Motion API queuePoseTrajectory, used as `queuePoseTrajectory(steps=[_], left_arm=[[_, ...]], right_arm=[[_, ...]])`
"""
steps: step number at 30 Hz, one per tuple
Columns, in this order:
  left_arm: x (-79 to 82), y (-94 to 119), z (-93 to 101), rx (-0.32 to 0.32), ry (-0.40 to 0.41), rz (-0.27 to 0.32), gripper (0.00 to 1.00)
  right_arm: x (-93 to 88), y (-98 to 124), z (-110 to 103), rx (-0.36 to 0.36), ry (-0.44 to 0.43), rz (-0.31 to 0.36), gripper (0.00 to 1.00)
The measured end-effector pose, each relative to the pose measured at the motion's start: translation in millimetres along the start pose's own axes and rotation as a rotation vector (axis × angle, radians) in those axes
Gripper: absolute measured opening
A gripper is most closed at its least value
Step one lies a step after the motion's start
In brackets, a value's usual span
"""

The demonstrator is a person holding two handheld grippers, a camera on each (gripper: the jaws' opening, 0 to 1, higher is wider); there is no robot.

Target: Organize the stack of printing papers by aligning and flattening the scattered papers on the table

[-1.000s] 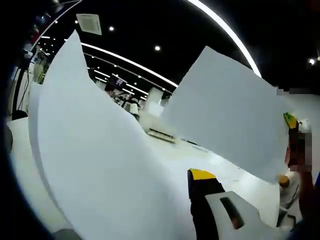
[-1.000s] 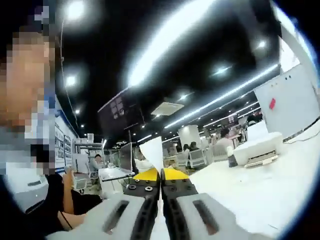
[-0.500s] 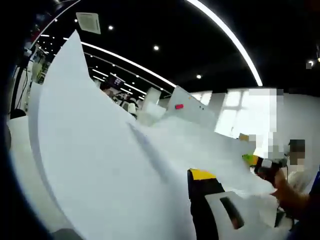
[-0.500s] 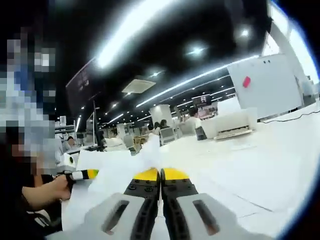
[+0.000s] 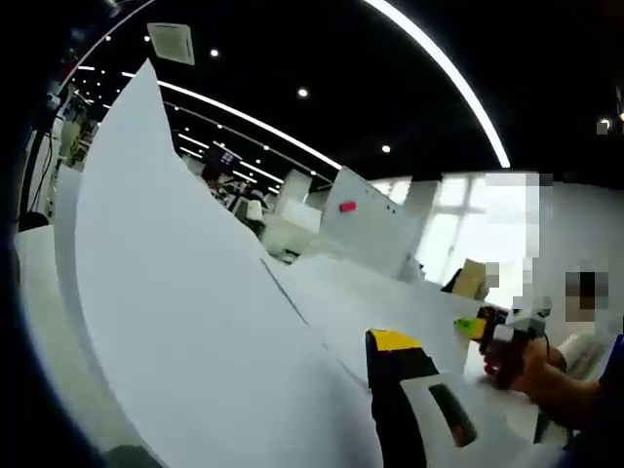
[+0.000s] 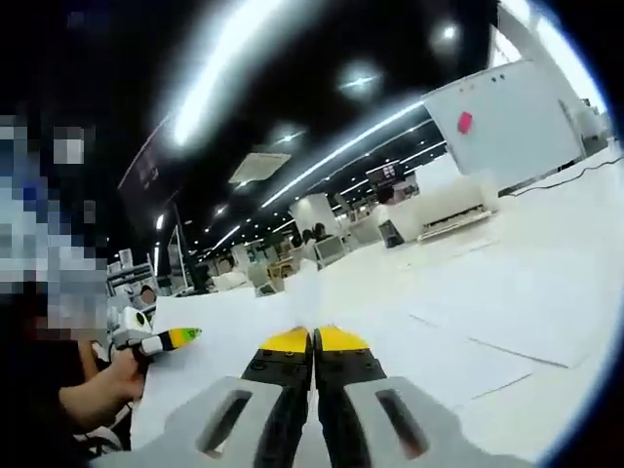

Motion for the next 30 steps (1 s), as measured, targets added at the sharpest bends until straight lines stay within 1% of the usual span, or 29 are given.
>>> queuePoseTrajectory(steps=[3,7,9,12,16,20,21,22,24,27,30], left_arm=[[-0.3,-0.5,0.0,0.001,0.000,-0.002,0.30],[0.2,-1.1,-0.6,0.004,0.011,-0.001,0.30],[1.9,-1.9,-1.5,0.002,0.044,0.004,0.32],[4.3,-1.4,-1.9,-0.011,0.076,0.020,0.34],[3.3,-1.9,0.0,-0.019,0.072,0.016,0.35],[1.9,-2.8,0.7,-0.021,0.064,0.005,0.35],[1.9,-2.8,0.7,-0.022,0.064,0.005,0.35],[2.0,-2.7,0.7,-0.022,0.064,0.005,0.35],[2.1,-2.5,0.6,-0.024,0.066,0.006,0.35],[2.3,-2.6,0.0,-0.027,0.067,0.005,0.35],[2.1,-3.0,0.4,-0.032,0.070,0.002,0.36]], right_arm=[[-1.8,-3.6,-6.9,0.011,0.002,-0.013,0.00],[-1.7,-9.0,-20.7,0.069,-0.007,0.003,0.00],[-1.6,-10.8,-26.7,0.102,-0.040,0.010,0.00],[-4.1,-14.8,-29.6,0.128,-0.075,0.011,0.00],[-9.6,-18.8,-36.4,0.152,-0.107,0.006,0.00],[-10.2,-23.0,-44.4,0.198,-0.178,0.013,0.00],[-10.3,-23.2,-45.1,0.202,-0.185,0.013,0.00],[-10.2,-24.0,-48.8,0.234,-0.239,0.017,0.00],[-9.7,-23.7,-54.4,0.274,-0.285,0.031,0.00],[-12.8,-24.2,-60.5,0.322,-0.305,0.021,0.00],[-13.8,-21.4,-70.7,0.373,-0.298,-0.002,0.00]])
Point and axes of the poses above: the point that each gripper's makers call its tool centre point, and the gripper's own axes: y roughly backward along the fingers, z roughly to its right, x roughly out of its top, the point moved 7 cm from there along y, roughly backward along the fingers, and after that the axes turned 10 degrees about y, right-handed, at the moved point
